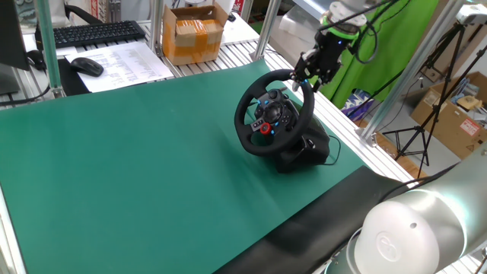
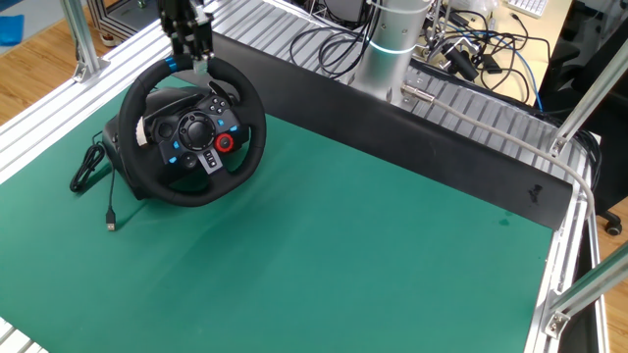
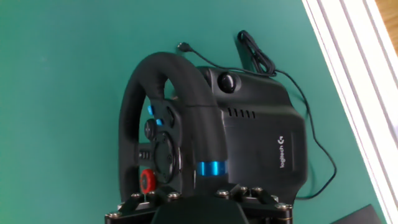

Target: Rotate the steering wheel 90 degrees counterclockwise

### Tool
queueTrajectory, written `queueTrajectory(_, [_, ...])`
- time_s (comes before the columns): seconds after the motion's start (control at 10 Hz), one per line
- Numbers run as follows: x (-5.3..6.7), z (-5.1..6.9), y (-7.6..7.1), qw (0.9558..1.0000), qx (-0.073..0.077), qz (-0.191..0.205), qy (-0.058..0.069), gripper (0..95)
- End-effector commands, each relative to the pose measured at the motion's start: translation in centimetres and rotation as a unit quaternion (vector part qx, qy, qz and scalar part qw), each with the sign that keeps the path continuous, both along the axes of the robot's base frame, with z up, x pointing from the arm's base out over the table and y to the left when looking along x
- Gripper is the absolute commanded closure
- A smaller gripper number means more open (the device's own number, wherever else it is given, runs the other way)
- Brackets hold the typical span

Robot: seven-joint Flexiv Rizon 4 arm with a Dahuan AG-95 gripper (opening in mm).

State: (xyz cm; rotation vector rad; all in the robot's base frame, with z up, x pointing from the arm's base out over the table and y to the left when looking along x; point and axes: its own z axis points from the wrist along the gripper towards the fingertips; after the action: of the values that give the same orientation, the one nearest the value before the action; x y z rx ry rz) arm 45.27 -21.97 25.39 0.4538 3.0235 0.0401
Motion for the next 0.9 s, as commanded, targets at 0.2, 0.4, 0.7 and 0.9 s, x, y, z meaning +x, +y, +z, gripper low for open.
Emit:
queueTrajectory(0.2, [0.0,-0.4,0.2,1.0,0.002,0.003,-0.002,57.0])
queueTrajectory(0.4, [0.1,-0.6,0.2,1.0,0.001,0.006,-0.003,76.0])
queueTrajectory(0.7, [0.8,-0.6,-0.1,0.9998,-0.002,0.018,-0.005,95.0])
queueTrajectory(0.9, [1.9,-0.2,-1.0,0.9997,-0.001,0.023,-0.003,95.0])
